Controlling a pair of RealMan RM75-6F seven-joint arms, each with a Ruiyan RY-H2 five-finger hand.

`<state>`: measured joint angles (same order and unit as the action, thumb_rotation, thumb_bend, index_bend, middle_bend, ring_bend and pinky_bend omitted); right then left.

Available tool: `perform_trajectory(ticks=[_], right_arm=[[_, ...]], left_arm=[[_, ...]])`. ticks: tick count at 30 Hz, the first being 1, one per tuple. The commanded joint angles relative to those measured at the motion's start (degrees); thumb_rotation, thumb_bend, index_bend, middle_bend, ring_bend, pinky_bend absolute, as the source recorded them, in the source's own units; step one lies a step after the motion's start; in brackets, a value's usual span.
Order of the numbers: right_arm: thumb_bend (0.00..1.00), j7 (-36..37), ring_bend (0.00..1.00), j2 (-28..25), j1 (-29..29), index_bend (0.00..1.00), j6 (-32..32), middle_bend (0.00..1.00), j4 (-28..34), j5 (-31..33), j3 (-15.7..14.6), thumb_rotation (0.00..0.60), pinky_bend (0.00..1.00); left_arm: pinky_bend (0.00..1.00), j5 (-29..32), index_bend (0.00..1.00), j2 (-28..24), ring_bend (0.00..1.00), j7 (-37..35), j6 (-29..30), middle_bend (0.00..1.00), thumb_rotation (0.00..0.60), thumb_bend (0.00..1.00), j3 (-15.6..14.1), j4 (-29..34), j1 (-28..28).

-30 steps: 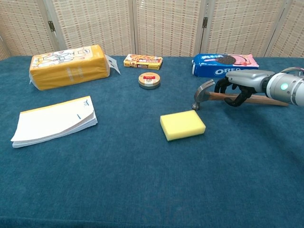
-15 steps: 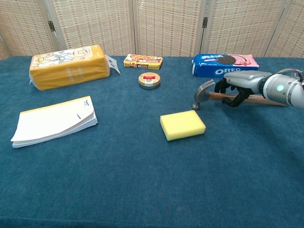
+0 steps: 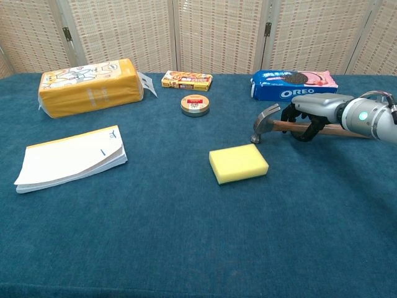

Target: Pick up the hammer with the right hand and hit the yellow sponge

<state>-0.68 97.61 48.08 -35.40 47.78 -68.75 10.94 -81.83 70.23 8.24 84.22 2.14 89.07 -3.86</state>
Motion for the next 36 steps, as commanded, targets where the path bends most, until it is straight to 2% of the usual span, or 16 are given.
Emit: perform_trajectory(ticks=[1,14,27,33,36], right_arm=[[0.44,0.1,0.16,0.1,0.0,0.45,0.0,0.48,-0.2,0.0,0.1,0.600,0.22],[0.46,0.0,0.18,0.4,0.3,0.49,0.1,0.51,-0.7,0.2,0.1,0.600,0.22],[0.82,0.5,0.26,-0.6,0.1,0.57,-0.2,0.58,0.0,-1.0,-0.7,0.600,0.22],[0.97,2.1,0.33,-1.4,-0.6,0.63,-1.2,0.63,0.2,-2.5,-1.5,0.600,0.22],[1.00,2.8,0.37,-1.8,-1.2,0.66,-2.0,0.65,0.3,-3.4,-2.0,0.600,0.22]], left_arm=[[0.27,0.1,0.29,0.0,0.21,0.0,-0.1,0.36,0.600,0.29,0.0,-0.1,0.0],[0.27,0.2,0.28,0.2,0.21,-0.1,-0.5,0.36,0.600,0.29,0.0,-0.5,0.0],[0.27,0.4,0.28,0.1,0.21,0.1,-0.6,0.36,0.600,0.29,-0.4,-0.4,0.3],[0.27,0.5,0.28,-0.1,0.21,0.2,-0.7,0.36,0.600,0.29,-0.4,-0.2,0.4],[0.27,0.5,0.28,0.0,0.21,0.3,-0.9,0.36,0.600,0.29,-0.5,-0.1,0.3]])
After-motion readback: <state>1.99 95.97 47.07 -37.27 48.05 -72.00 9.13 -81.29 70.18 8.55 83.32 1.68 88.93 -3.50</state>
